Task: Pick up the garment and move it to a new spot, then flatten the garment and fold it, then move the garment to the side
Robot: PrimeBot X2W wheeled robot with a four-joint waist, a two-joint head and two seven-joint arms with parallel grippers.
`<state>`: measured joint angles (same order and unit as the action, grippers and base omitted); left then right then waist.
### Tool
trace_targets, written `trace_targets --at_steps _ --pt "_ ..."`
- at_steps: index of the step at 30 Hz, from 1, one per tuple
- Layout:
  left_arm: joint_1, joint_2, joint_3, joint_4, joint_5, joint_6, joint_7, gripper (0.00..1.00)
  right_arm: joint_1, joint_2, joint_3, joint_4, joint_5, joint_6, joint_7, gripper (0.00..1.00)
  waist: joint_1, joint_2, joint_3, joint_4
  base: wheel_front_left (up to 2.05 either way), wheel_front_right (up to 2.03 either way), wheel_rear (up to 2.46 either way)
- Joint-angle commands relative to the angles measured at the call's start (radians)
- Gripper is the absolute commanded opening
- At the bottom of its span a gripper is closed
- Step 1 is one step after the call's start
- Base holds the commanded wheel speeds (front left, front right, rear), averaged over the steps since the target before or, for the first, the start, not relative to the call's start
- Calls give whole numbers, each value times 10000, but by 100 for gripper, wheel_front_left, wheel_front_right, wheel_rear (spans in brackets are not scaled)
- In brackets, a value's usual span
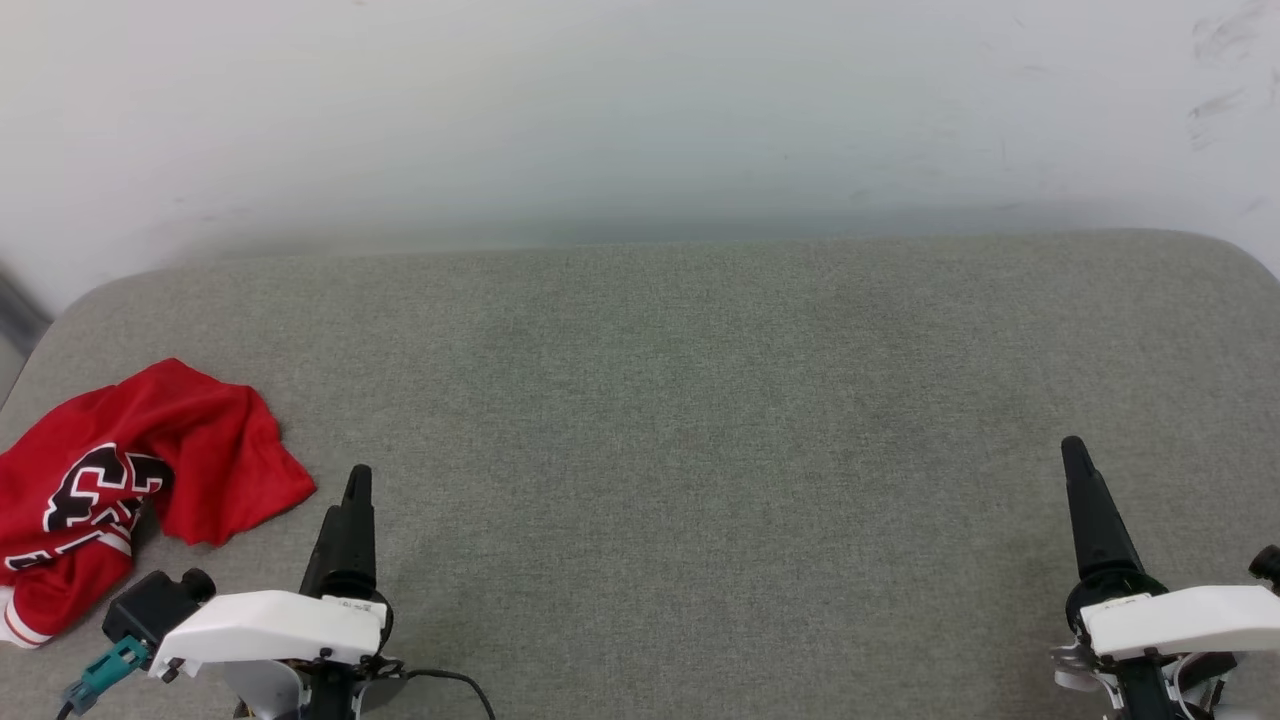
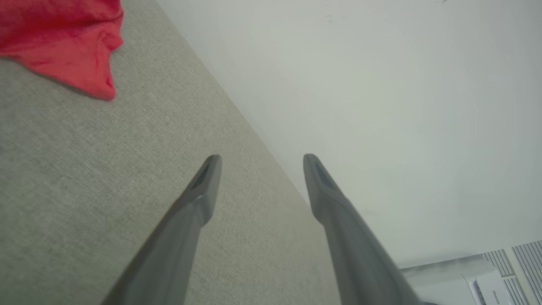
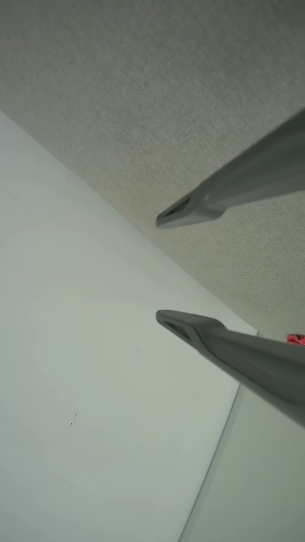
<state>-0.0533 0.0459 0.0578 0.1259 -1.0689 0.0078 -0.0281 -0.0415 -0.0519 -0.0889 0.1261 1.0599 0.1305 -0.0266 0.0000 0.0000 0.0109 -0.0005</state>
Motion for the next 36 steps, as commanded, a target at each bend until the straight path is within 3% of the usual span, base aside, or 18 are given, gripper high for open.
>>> trace_targets --at_steps 1,22,36 --pt "-57 30 -93 -229 492 102 -111 100 -102 7 59 -293 -535 2 -124 100 0 0 1 -1 0 0 0" --pt "60 225 -911 -503 4168 893 -781 100 171 12 365 -857 -3802 3 -794 100 0 0 -3 16 0 0 0" --pt "52 542 -1646 -802 5747 1334 -1187 100 315 16 526 -1197 -5527 3 -1191 100 0 0 -6 27 0 0 0"
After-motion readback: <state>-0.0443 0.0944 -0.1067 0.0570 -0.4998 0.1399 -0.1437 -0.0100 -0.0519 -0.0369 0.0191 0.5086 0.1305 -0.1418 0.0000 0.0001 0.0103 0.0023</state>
